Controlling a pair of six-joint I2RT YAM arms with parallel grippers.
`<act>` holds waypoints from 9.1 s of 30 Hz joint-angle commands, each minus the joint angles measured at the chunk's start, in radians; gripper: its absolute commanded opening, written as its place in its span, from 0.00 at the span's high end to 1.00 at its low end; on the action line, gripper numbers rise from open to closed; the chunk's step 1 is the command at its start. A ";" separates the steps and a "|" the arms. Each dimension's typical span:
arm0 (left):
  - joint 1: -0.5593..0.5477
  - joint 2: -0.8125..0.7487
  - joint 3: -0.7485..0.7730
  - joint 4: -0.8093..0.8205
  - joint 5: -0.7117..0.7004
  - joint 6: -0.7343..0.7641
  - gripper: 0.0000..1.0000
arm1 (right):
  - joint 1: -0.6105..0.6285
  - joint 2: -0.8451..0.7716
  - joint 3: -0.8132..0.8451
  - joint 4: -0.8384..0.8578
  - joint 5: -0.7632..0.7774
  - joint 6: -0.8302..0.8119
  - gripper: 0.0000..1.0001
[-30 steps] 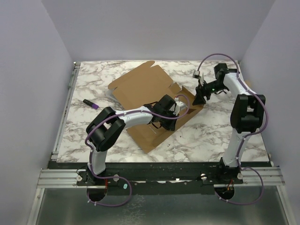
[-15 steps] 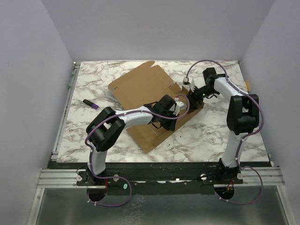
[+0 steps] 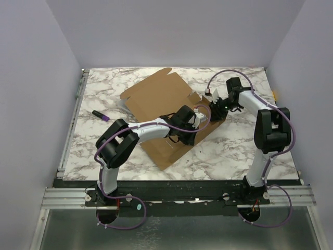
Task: Fold the paper box
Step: Fold the paper box at the center of the board.
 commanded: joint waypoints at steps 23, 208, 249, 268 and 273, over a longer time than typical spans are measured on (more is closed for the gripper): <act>-0.016 -0.008 0.004 -0.031 -0.016 0.003 1.00 | -0.074 -0.136 0.078 -0.184 -0.142 -0.192 0.25; 0.032 0.009 0.124 -0.068 0.055 -0.119 0.65 | -0.080 -0.347 -0.361 0.391 0.073 0.203 1.00; 0.055 0.055 0.133 -0.068 0.053 -0.120 0.93 | -0.005 -0.284 -0.293 0.222 -0.144 0.281 0.57; 0.064 0.048 0.111 -0.062 0.069 -0.120 0.94 | -0.077 -0.376 -0.332 0.418 -0.031 0.449 0.06; 0.063 0.043 0.107 -0.060 0.070 -0.119 0.94 | -0.130 -0.237 -0.247 0.349 -0.096 0.456 0.03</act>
